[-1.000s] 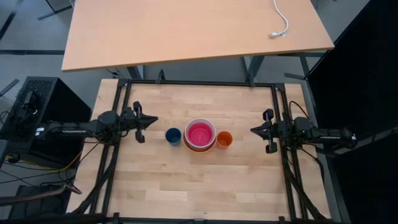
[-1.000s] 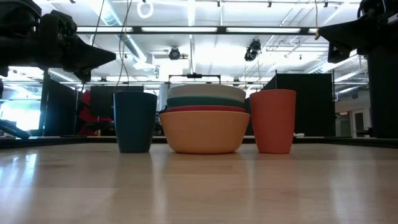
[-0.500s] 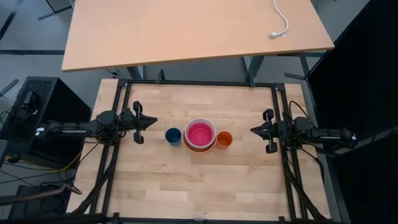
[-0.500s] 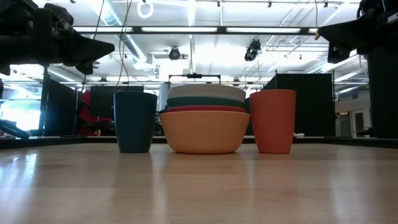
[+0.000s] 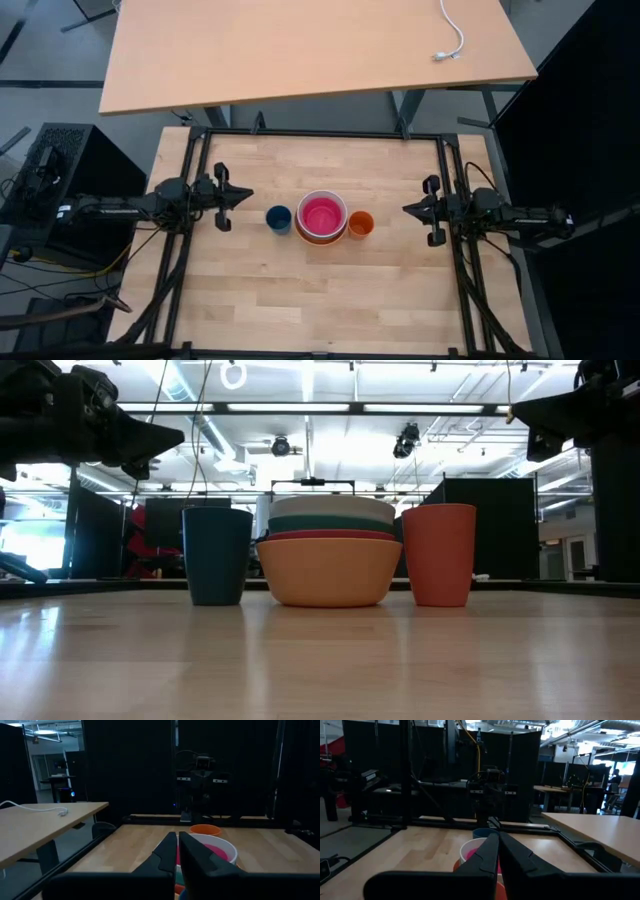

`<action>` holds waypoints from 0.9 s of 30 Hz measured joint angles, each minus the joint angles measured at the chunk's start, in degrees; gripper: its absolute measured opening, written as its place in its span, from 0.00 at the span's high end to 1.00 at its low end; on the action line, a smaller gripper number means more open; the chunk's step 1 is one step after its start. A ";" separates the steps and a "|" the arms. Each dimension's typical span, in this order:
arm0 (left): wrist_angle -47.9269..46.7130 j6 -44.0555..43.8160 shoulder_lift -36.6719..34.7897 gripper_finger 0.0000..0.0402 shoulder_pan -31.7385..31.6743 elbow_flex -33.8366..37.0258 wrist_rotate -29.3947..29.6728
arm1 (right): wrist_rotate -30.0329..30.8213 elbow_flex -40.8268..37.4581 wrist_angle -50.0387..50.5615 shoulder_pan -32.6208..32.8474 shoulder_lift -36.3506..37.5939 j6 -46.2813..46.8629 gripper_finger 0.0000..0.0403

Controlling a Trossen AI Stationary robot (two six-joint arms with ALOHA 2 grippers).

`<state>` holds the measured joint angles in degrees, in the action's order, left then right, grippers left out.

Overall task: Nest bowls inside each other
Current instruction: Return to Home Position

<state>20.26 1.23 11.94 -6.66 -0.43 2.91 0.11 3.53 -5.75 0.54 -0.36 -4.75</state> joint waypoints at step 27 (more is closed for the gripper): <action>-0.01 0.00 0.00 0.98 0.00 0.02 0.02 | 0.01 0.02 -0.04 0.00 0.00 -0.03 1.00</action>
<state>20.25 1.23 11.94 -6.66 -0.41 2.93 0.12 3.55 -5.79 0.54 -0.36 -4.78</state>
